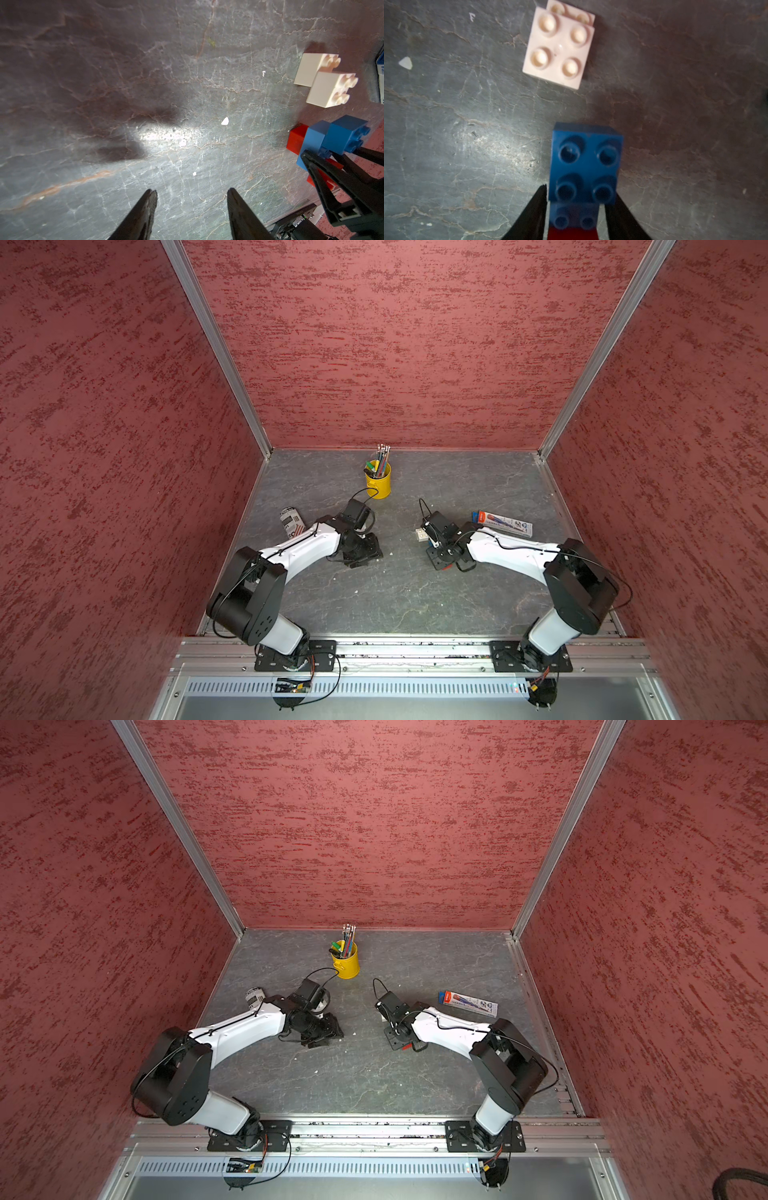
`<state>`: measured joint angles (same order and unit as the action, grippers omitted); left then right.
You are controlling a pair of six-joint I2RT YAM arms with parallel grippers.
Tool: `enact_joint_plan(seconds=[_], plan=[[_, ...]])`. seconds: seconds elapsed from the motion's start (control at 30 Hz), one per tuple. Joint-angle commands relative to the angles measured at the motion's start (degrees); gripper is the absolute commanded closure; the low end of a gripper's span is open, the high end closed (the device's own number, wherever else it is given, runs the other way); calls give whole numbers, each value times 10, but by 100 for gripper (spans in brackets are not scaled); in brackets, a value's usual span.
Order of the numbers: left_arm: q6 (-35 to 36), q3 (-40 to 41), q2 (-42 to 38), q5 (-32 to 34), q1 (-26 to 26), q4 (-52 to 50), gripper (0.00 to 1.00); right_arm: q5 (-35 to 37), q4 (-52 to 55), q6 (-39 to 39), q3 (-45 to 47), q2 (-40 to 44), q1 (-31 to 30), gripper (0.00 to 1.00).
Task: Assemble the letter y with lego
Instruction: Place the lego brick at the center of the board.
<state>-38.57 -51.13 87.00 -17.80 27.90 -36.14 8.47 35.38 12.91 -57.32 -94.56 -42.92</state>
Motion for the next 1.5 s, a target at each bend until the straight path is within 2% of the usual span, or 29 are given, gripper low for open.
enact_joint_plan(seconds=[0.0,0.4,0.77,0.87,1.03,1.47], plan=[[12,1,-1,5,-4,-2,42,15,-2,7,-17,-7,3,49],[17,13,-5,1,-15,1,42,-4,7,12,-37,-24,3,63],[17,24,-15,1,-21,1,42,-10,5,13,-32,-31,3,65],[16,25,-16,2,-21,1,42,-4,5,15,-31,-30,3,58],[15,25,-17,2,-21,1,42,-4,6,15,-34,-27,3,57],[14,22,-14,3,-21,0,42,-8,-1,11,-22,-27,3,68]])
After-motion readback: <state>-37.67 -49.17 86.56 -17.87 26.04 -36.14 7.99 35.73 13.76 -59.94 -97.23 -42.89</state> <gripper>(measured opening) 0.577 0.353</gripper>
